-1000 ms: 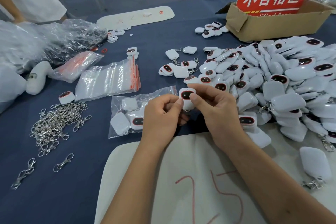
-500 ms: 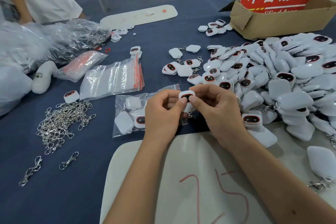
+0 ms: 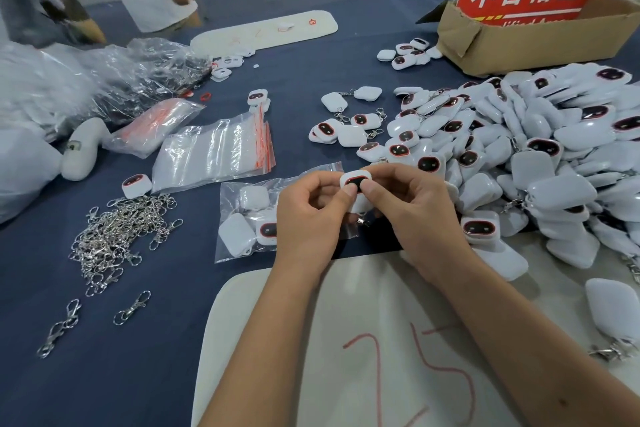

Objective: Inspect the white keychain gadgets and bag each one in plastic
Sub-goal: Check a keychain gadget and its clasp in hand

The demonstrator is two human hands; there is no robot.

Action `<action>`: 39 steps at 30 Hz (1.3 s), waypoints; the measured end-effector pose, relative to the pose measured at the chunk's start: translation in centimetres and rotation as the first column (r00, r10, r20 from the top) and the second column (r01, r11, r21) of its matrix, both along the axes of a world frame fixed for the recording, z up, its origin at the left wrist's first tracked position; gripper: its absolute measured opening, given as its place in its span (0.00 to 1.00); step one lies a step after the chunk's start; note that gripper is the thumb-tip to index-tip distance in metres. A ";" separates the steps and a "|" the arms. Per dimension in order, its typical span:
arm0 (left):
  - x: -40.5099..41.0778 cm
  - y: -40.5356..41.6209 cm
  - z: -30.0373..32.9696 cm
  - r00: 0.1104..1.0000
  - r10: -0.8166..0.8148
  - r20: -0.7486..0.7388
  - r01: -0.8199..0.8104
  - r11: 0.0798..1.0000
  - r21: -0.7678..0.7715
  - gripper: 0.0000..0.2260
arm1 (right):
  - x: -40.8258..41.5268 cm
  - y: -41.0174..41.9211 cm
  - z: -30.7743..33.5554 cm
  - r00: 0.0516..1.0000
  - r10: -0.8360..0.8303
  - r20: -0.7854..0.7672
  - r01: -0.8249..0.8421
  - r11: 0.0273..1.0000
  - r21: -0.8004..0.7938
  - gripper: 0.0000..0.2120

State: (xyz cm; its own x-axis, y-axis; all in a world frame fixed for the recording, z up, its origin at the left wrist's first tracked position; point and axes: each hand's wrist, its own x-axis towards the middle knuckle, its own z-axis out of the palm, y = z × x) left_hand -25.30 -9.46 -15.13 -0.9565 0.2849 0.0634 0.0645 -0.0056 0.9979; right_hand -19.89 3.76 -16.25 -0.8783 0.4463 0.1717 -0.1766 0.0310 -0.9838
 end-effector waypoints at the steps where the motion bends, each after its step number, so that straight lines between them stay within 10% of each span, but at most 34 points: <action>1: 0.0 0.0 0.0 1.000 -0.005 0.010 0.005 1.000 0.010 0.04 | 0.0 0.0 0.1 1.000 0.008 0.012 -0.008 1.000 0.004 0.07; 39: -0.4 -0.3 -0.5 0.996 -0.082 -0.036 0.078 0.991 -0.110 0.08 | 0.3 -0.6 1.0 1.000 0.008 -0.028 -0.006 0.997 0.079 0.15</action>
